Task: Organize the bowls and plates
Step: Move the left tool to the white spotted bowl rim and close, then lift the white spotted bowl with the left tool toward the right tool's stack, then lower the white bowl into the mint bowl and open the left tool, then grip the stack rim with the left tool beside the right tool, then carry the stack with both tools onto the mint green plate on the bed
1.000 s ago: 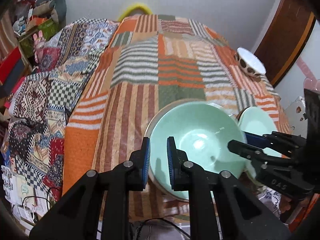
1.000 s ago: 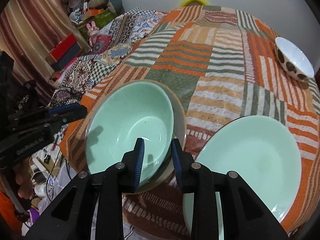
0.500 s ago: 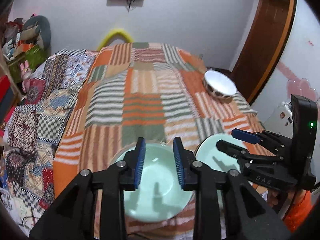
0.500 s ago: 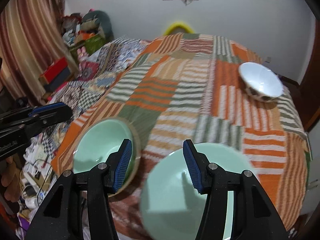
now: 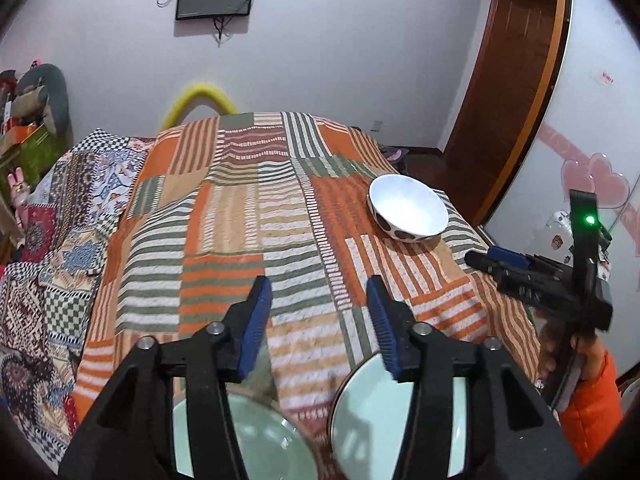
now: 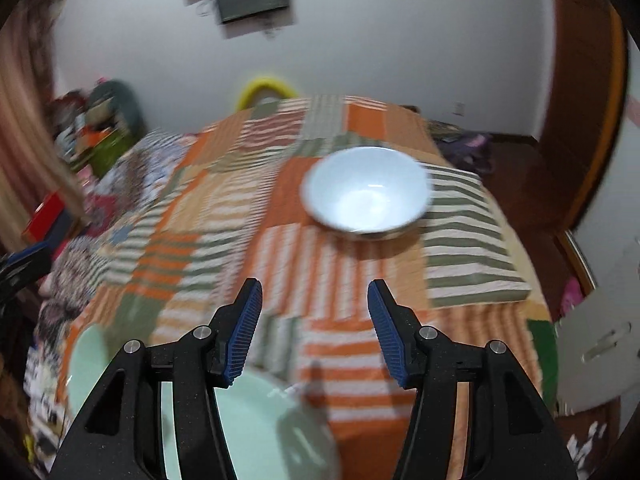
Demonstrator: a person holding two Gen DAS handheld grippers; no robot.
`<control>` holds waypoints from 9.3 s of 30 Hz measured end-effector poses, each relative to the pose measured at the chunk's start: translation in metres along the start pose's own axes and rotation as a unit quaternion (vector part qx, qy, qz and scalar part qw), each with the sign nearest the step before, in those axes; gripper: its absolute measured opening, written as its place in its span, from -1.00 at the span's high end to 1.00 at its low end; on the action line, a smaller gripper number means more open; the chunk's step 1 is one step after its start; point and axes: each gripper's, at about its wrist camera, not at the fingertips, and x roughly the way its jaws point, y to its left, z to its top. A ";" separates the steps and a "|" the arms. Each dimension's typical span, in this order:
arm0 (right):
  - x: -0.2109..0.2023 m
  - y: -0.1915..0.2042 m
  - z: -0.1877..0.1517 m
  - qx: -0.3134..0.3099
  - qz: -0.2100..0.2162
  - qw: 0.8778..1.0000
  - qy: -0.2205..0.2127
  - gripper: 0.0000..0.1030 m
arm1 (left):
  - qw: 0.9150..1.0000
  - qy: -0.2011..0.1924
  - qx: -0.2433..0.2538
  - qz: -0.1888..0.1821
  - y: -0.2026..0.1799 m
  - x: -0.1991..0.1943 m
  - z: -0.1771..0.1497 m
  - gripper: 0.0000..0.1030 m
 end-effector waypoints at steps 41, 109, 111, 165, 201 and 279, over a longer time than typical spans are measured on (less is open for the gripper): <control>0.074 -0.027 -0.003 -0.019 0.088 0.992 0.090 0.69 | 0.990 0.135 0.011 -0.040 -0.040 0.179 0.020 0.00; -0.033 0.185 -0.069 -0.090 0.167 0.980 0.054 0.68 | 0.997 0.039 -0.064 0.035 0.093 -0.101 -0.093 0.76; -0.027 0.190 -0.074 -0.091 0.169 0.979 0.061 0.66 | 0.996 0.045 -0.071 0.037 0.099 -0.097 -0.100 0.76; 0.012 0.224 -0.111 -0.153 0.107 0.975 0.122 0.60 | 0.985 0.113 -0.120 0.048 0.142 -0.044 -0.152 0.76; 0.035 0.196 -0.118 -0.099 0.136 0.976 0.137 0.20 | 0.977 0.137 -0.163 -0.018 0.162 -0.006 -0.184 0.29; -0.083 0.049 -0.105 0.032 0.074 0.996 0.034 0.36 | 0.993 0.104 -0.003 -0.062 -0.043 -0.026 -0.112 0.53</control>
